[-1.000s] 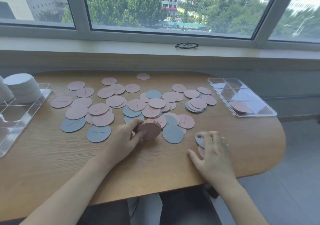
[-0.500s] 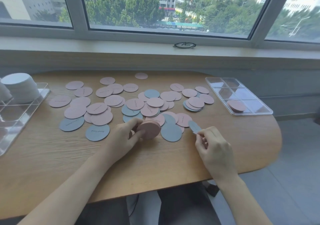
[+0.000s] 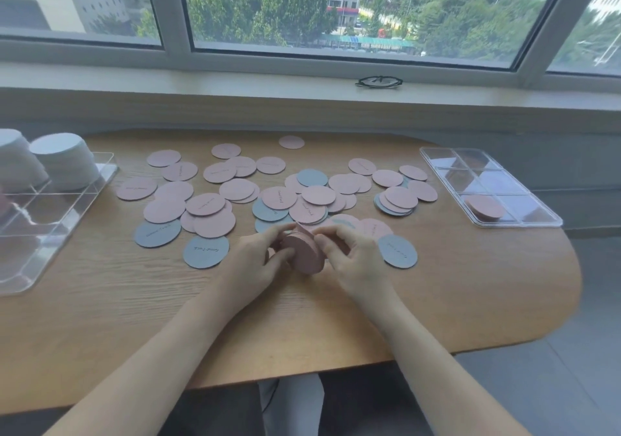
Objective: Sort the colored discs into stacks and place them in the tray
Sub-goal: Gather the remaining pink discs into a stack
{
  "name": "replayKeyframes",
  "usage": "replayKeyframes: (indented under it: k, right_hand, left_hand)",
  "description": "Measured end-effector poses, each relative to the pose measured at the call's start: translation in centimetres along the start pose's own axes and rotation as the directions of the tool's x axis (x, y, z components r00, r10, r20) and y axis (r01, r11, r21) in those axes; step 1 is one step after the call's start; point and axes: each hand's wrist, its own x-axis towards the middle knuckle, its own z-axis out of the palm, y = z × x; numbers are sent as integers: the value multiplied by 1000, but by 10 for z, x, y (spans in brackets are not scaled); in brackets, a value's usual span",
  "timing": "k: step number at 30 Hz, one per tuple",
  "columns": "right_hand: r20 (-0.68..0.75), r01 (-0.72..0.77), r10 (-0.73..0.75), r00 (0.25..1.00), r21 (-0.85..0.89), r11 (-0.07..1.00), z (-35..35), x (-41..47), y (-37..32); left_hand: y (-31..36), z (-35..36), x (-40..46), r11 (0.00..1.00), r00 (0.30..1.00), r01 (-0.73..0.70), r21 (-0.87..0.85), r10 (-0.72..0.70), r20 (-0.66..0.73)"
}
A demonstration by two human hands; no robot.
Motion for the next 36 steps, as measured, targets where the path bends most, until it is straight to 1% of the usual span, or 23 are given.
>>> replayKeyframes:
  k: [6,8,10,12,14,17,19,21,23,25,27,28,30,31,32,34,36]
  right_hand:
    - [58,58,-55,997,-38,998,-3,12,-1]
    - [84,76,-68,994,-89,993,-3,14,0]
    - [104,108,-88,991,-202,973,-6,21,6]
    - [130,151,-106,986,-415,897,-12,34,18]
    - [205,186,-78,976,-590,786,-18,48,27]
    - [327,267,-37,944,-693,670,-18,57,37]
    - [335,324,-104,937,-712,623,-15,56,43]
    - [283,349,-205,937,-715,606,-12,53,50]
    - [229,379,-313,922,-707,597,-10,51,54]
    - [169,391,-386,907,-682,618,-9,50,52]
    - [78,367,-412,908,-622,691,-11,49,48]
    - [25,349,-408,912,-570,744,-12,48,45]
    - [-82,295,-362,928,-431,853,-14,45,40]
    - [-107,263,-318,942,-352,898,-15,43,37]
    - [-101,236,-273,957,-277,931,-15,41,35]
    - [-30,206,-214,976,-170,964,-15,39,30]
    - [70,236,-228,971,-147,961,-13,37,27]
  left_hand:
    - [3,-1,1,999,1000,19,-42,-19,-8]
    - [3,-3,1,998,999,44,-47,-45,-17]
    - [3,-5,1,998,997,64,-29,-65,-34]
    - [6,-8,0,996,995,89,-33,-90,-45]
    - [6,-11,-1,992,992,119,-32,-120,-48]
    - [3,-12,0,985,983,171,-36,-173,-57]
    - [1,-12,1,982,981,183,-40,-185,-65]
    - [0,-12,1,982,980,187,-37,-189,-69]
    - [0,-12,1,981,980,192,-42,-194,-52]
    - [0,-11,1,981,981,192,-27,-193,-31]
    - [0,-11,2,982,982,191,-12,-191,-1]
    - [0,-11,1,983,983,183,-12,-183,15]
    - [3,-12,1,987,987,159,-24,-158,42]
    - [4,-12,1,989,988,146,-23,-145,48]
    - [5,-12,1,990,989,138,-15,-137,47]
    - [4,-10,2,991,991,130,12,-130,29]
    - [2,-8,2,992,993,116,55,-117,13]
